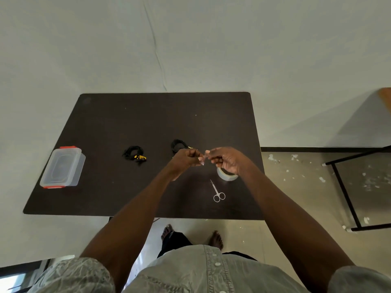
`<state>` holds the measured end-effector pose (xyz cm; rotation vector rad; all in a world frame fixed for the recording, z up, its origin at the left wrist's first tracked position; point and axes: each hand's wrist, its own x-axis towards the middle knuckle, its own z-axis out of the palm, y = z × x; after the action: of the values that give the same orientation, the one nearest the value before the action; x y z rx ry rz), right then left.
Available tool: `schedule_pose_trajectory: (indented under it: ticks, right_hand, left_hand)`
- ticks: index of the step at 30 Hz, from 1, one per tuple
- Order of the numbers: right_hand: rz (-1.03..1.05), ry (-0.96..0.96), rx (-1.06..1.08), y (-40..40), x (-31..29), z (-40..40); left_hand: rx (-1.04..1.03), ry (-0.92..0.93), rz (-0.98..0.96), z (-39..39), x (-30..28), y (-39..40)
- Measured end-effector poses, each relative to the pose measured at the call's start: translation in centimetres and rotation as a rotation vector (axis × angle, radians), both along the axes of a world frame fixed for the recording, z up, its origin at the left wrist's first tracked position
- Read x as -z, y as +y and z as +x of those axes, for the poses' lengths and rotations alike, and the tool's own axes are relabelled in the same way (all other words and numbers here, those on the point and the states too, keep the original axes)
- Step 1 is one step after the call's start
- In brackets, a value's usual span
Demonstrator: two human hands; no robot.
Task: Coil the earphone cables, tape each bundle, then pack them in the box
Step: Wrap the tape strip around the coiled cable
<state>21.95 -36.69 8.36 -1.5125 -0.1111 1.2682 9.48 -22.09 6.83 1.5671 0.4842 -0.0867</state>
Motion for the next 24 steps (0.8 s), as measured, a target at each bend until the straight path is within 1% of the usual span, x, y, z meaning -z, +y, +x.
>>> schedule_pose_trajectory:
  ticks: [5,8,11,14,17,19,22,24]
  right_hand:
    - [-0.014,-0.066,-0.051,0.1,-0.7,0.0]
    - [-0.037,-0.141,-0.083,0.3,-0.9,0.0]
    - [-0.133,-0.289,-0.149,0.7,-1.3,0.1]
    - [-0.277,-0.512,-0.247,1.4,-1.9,-0.1]
    - [-0.321,-0.7,-0.336,2.0,-2.1,-0.6]
    - [-0.359,-0.802,-0.357,2.3,-2.1,-0.9]
    - [-0.39,-0.891,-0.321,2.6,-2.2,-1.1]
    - [-0.333,-0.853,-0.267,2.7,-2.2,-1.0]
  left_hand:
    - [-0.005,0.026,-0.015,0.0,0.2,0.4]
    - [-0.004,0.037,0.006,0.0,-0.1,0.5]
    - [0.005,0.073,0.038,0.2,-0.1,0.6]
    - [0.012,0.133,0.085,0.5,-0.2,0.8]
    - [0.014,0.187,0.134,0.6,-0.6,0.9]
    - [0.012,0.218,0.164,0.7,-1.0,1.0]
    - [-0.004,0.248,0.184,0.5,-1.4,1.5]
    - [-0.027,0.271,0.192,0.1,-1.7,2.0]
